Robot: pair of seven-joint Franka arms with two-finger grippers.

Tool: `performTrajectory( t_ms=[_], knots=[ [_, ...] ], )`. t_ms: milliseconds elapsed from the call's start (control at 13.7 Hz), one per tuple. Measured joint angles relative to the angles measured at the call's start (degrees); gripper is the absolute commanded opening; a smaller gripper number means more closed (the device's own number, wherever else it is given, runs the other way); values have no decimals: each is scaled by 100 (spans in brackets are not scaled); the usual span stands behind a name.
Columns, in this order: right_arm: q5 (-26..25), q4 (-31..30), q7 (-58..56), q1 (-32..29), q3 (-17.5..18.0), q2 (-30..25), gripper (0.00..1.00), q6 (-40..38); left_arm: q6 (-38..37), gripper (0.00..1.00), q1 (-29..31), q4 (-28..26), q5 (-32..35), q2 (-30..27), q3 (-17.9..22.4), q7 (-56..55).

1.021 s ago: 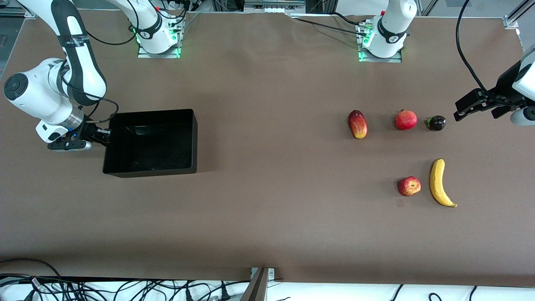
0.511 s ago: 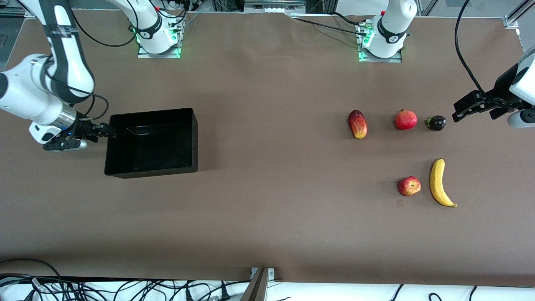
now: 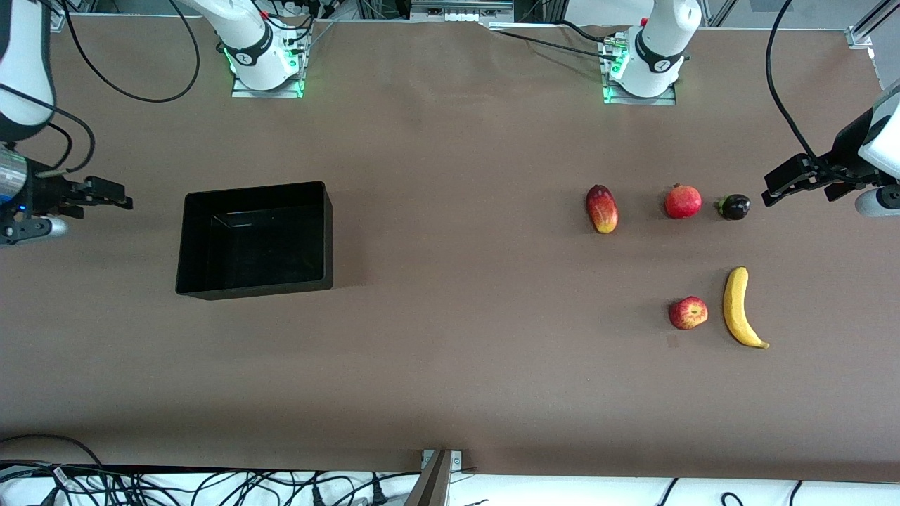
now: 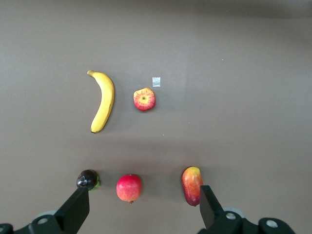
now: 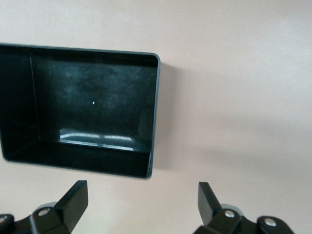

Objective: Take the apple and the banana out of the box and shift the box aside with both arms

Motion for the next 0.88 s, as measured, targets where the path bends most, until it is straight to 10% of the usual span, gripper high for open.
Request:
performTrajectory(
  t_ms=[584,875],
  knots=[
    [-746,1241,545,465,108,-2,100,-1432,-5,100,165,0,0,-2,-157,0],
    [-749,1211,728,-1099,1647,-59,100,-1385,-6,100,197,0,0,-25,-196,0]
  ],
)
